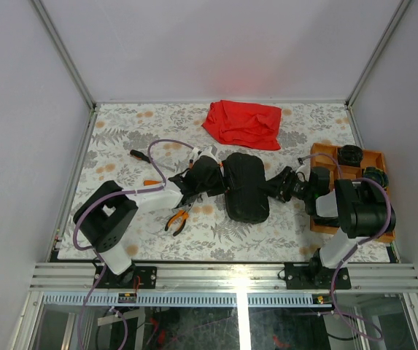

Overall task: Sort the tools into containers
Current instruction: Open the storage box at the center of the board.

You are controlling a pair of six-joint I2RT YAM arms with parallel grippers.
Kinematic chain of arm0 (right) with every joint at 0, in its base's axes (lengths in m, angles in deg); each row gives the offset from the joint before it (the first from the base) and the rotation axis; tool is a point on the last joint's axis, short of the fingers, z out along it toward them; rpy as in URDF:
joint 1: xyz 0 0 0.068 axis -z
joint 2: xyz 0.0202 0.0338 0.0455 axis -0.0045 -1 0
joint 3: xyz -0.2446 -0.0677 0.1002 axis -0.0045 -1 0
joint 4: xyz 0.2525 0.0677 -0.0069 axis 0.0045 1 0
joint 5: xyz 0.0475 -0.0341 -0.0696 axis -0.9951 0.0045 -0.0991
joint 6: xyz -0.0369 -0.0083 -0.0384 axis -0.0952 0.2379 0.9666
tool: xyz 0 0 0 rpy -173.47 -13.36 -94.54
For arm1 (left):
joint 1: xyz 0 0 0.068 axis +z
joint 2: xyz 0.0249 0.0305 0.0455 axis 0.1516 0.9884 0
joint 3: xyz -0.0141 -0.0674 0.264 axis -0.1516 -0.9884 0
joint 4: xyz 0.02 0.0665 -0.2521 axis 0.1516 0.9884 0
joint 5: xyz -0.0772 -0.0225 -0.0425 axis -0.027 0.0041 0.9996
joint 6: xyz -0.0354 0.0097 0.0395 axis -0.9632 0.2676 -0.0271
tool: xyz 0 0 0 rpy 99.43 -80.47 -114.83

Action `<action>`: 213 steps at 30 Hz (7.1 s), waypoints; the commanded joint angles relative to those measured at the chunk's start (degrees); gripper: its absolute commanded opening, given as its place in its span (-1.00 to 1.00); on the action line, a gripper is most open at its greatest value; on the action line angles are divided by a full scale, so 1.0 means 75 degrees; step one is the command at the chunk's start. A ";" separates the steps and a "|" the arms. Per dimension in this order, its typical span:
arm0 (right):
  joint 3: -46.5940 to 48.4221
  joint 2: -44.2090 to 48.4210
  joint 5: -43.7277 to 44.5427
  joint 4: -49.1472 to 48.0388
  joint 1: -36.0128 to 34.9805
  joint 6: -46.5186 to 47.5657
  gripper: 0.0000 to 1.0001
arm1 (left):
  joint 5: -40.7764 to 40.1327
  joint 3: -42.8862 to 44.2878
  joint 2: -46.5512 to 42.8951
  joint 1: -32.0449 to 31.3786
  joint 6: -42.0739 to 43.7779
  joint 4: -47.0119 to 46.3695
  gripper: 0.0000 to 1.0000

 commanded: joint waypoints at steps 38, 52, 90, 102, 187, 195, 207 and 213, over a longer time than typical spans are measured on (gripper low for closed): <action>0.0118 0.0009 0.1069 0.0829 0.0010 0.0523 -0.26 | 0.2226 -0.1711 -0.0663 0.1313 -0.0351 -0.2847 0.83; 0.0082 0.0082 0.1673 0.1453 0.0013 0.0698 -0.37 | 0.2688 -0.1994 0.0026 0.1399 -0.1353 -0.4002 0.82; 0.0667 0.1187 0.0986 0.1561 0.0180 0.1359 0.69 | 0.2465 -0.1809 -0.0283 0.1445 -0.0668 -0.3276 0.79; 0.1508 0.0955 0.1496 0.2985 -0.0403 0.2170 0.68 | 0.2522 -0.1797 -0.0284 0.1446 -0.0624 -0.3180 0.79; 0.0907 -0.0405 0.1221 0.1908 -0.0154 0.1432 -0.22 | 0.2211 -0.0791 0.0966 0.1477 -0.0499 -0.2868 0.21; 0.0977 -0.0290 0.1404 0.2272 -0.0154 0.1666 -0.22 | 0.1614 -0.0481 0.0772 0.1342 -0.0123 -0.1686 0.16; 0.1018 -0.0280 0.1524 0.2382 -0.0156 0.1727 -0.23 | 0.1243 -0.0349 0.0703 0.1330 -0.0080 -0.1162 0.15; 0.0996 -0.0315 0.1537 0.2350 -0.0154 0.1724 -0.22 | 0.1241 -0.0335 0.0793 0.1329 -0.0245 -0.1153 0.12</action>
